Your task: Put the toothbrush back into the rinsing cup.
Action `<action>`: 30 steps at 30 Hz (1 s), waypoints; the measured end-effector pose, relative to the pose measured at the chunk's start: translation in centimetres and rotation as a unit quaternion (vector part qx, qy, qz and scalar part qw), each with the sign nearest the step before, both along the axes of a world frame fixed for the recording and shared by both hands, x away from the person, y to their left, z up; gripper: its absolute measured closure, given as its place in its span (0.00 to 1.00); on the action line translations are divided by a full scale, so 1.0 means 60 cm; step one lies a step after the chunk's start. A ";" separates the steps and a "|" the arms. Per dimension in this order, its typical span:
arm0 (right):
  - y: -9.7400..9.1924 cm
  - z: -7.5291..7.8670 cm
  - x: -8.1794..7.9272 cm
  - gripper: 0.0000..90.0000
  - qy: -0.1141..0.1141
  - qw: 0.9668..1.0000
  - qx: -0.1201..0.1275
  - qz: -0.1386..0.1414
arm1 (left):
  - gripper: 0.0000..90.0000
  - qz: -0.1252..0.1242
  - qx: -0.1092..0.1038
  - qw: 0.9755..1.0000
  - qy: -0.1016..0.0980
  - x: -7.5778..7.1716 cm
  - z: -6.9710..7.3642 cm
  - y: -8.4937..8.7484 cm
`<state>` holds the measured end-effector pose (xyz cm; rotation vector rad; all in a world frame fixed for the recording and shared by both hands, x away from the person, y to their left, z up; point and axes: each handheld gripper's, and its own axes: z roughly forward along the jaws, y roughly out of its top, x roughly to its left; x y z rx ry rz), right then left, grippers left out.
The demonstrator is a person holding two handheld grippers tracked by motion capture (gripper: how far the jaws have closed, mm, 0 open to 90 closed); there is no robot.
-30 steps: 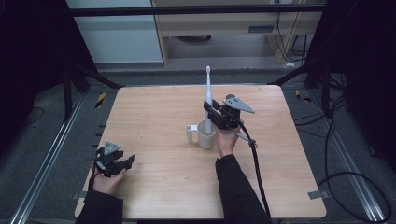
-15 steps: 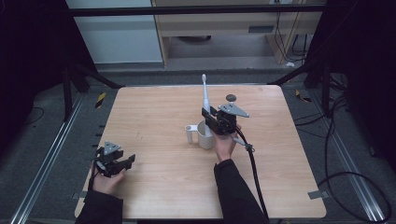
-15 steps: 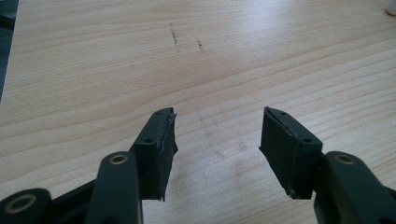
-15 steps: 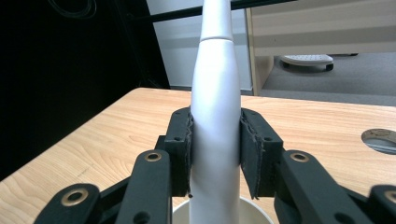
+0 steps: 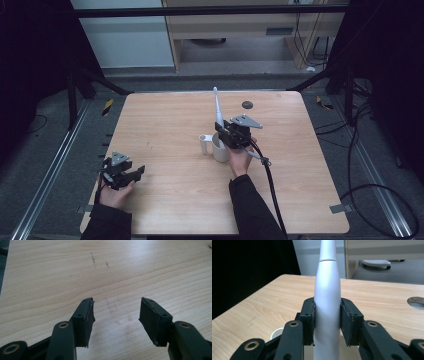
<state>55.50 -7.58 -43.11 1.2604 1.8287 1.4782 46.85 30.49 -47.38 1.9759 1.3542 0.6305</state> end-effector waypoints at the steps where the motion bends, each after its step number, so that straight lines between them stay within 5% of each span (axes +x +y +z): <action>1: 0.001 -0.001 0.000 0.74 0.003 1.000 -0.003 0.000 | 0.49 0.000 0.000 1.000 0.000 0.000 0.000 0.000; 30: -0.017 -0.016 -0.011 0.72 0.054 0.997 -0.044 0.021 | 0.49 0.000 0.001 1.000 0.002 0.000 -0.001 -0.001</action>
